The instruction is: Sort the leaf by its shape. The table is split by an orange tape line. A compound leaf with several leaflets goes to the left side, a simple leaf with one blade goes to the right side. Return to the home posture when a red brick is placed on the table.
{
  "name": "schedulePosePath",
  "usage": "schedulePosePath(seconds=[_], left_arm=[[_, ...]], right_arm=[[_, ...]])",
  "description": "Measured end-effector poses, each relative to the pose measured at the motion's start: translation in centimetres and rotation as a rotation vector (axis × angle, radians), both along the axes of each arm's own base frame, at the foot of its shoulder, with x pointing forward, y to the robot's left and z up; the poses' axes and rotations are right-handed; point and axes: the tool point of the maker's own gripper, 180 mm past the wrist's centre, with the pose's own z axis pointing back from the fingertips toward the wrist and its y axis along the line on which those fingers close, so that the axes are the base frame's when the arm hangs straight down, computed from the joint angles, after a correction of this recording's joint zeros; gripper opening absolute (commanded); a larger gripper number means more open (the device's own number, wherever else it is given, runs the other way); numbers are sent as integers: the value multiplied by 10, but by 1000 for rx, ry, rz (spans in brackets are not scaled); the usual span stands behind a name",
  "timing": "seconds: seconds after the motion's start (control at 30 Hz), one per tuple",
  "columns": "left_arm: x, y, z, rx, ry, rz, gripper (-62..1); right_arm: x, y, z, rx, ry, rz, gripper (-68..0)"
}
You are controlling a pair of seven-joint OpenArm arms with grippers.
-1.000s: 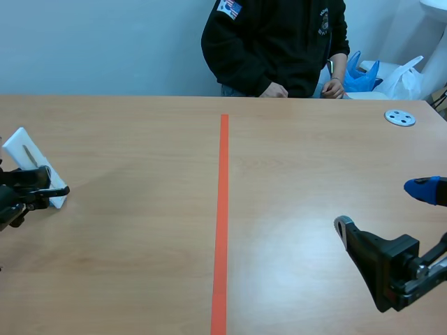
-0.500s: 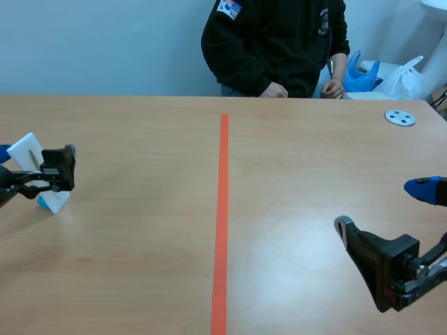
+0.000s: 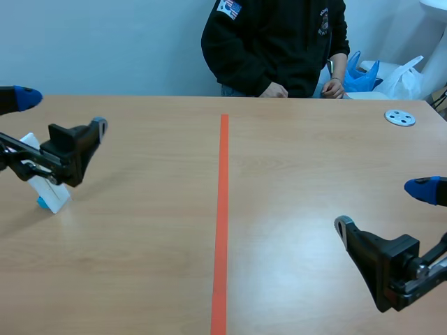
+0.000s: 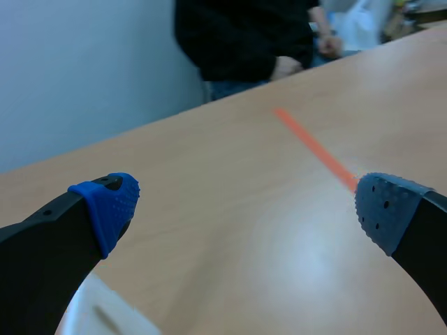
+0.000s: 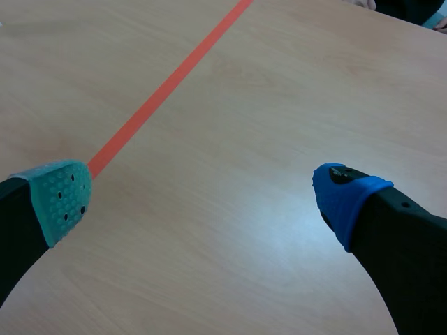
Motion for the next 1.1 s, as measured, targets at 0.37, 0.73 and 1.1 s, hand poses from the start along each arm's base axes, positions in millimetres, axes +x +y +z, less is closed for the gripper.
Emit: schedulePosePath(seconds=[0.37, 0.73, 1.1], left_arm=[[-80, -45, -36, -15, 202, -161, 14], [-106, -52, -60, -117, 311, -121, 14], [-106, -53, -60, -126, 316, -115, 14]], right_arm=[[-1, -1, -3, -8, 16, -1, 4], [-1, -1, -4, -10, 19, -1, 4], [-1, -1, -4, -10, 19, -1, 4]])
